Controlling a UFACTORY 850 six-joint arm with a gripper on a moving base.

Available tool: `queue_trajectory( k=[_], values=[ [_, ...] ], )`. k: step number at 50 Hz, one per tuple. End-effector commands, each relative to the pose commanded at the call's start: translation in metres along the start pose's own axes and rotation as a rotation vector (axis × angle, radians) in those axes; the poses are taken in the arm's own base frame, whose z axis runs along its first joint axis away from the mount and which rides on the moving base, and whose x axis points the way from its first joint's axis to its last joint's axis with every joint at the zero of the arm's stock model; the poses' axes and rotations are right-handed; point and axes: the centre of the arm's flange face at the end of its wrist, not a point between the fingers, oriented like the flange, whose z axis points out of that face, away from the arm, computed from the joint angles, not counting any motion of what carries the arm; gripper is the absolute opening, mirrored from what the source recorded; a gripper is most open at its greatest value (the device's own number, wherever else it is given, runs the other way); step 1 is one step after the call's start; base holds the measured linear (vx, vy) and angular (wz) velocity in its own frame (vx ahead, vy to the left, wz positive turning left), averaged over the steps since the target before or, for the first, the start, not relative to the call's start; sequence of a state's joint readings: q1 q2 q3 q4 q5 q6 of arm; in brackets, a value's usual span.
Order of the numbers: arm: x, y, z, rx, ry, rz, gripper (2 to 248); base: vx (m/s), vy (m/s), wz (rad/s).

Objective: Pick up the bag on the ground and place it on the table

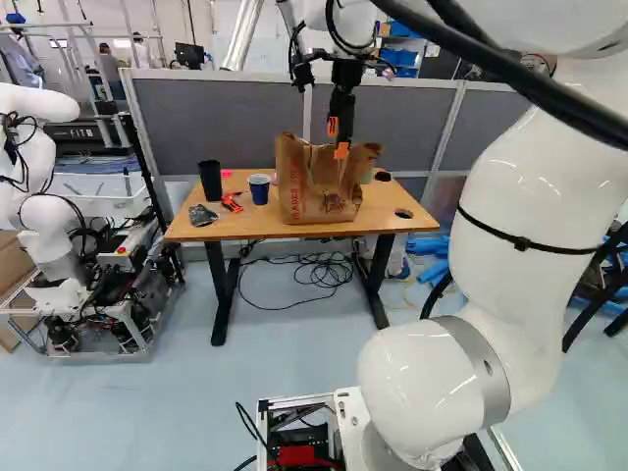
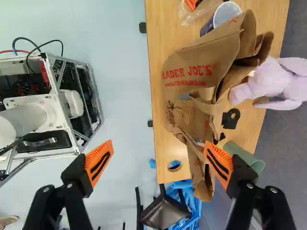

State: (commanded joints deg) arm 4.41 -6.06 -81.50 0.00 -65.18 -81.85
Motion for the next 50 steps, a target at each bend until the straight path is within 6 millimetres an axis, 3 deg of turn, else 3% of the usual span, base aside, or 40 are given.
queue_trajectory(
  k=[50],
  values=[
    [0.0000, 0.0000, 0.0000, 0.000, 0.000, 0.000, 247, -0.083, -0.002, 0.003]
  ],
)
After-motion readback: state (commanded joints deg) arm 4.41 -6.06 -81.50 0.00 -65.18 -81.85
